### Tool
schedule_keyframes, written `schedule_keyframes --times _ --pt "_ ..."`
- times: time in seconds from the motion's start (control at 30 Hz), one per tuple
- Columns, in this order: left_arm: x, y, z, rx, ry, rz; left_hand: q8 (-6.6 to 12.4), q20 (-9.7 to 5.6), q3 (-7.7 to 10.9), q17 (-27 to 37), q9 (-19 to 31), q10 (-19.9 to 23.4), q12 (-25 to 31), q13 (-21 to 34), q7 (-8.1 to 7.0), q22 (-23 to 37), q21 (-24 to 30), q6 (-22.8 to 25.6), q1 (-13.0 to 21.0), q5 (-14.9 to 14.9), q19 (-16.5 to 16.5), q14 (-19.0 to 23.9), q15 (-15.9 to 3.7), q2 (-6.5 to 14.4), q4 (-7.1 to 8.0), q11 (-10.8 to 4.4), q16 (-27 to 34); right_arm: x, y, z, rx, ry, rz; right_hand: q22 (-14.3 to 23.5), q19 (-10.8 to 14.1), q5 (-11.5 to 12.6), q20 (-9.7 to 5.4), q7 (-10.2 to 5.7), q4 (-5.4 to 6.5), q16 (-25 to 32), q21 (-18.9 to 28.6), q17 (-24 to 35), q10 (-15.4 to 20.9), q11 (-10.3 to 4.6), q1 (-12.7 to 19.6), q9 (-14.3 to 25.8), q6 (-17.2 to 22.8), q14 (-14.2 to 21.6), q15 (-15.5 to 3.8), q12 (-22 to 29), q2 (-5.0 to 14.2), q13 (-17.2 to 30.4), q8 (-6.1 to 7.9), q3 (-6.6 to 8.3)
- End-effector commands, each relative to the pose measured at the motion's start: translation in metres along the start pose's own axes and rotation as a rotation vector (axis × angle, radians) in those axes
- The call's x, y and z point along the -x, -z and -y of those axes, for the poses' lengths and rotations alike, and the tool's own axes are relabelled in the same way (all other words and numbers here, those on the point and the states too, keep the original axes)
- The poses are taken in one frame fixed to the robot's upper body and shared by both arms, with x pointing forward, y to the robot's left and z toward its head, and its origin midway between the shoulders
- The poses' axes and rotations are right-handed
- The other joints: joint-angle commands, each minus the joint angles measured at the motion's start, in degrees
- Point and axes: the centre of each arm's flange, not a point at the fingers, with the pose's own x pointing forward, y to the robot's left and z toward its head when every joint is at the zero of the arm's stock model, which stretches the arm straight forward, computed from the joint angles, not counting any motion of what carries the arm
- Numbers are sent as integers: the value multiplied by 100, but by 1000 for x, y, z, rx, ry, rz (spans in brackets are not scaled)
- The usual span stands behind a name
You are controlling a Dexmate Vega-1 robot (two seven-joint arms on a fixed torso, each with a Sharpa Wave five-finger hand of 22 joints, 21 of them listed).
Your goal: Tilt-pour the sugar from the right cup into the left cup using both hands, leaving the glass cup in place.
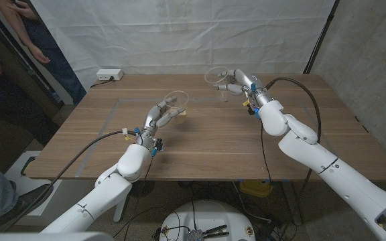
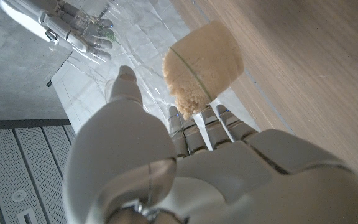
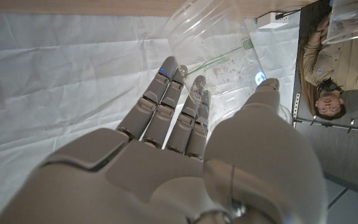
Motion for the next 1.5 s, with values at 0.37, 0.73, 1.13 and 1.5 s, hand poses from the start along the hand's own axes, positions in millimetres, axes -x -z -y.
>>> schedule_keyframes --times 0.37,0.73,1.13,1.5 --pt "3 6 -8 26 -19 -34 12 -128 -34 3 17 -45 6 11 11 35 28 22 -2 9 80 5 -356 -6 11 53 -14 33 47 -25 -204 78 -91 7 -126 32 -632 20 66 -63 -6 9 -40 63 -30 30 -24 -139 -677 -34 10 23 -3 44" --pt "4 9 -8 45 -15 -60 -12 -116 -87 7 17 -79 -2 12 38 35 -21 -42 -84 13 -58 -54 -350 -47 50 70 -27 41 63 -42 -213 109 -115 5 -147 27 -636 10 74 -67 -11 4 -69 51 -32 30 -32 -167 -673 -45 28 23 -1 52" --pt "5 10 -8 27 -24 -86 -9 -91 -119 9 17 -111 -4 12 37 35 -43 -53 -133 28 -150 -81 -324 -61 77 76 -26 48 78 -56 -235 128 -142 0 -231 16 -630 -10 73 -111 -40 -6 -77 33 -19 31 -35 -301 -645 -47 37 23 2 66" --pt "6 14 -7 -50 -32 -113 -7 -77 -168 11 15 -126 -5 12 48 36 -52 -52 -210 32 -208 -125 -308 -101 112 57 -32 56 93 -72 -240 156 -160 -11 -322 2 -635 -30 81 -152 -75 -21 -133 23 -27 32 -67 -477 -602 -66 29 23 -5 65"
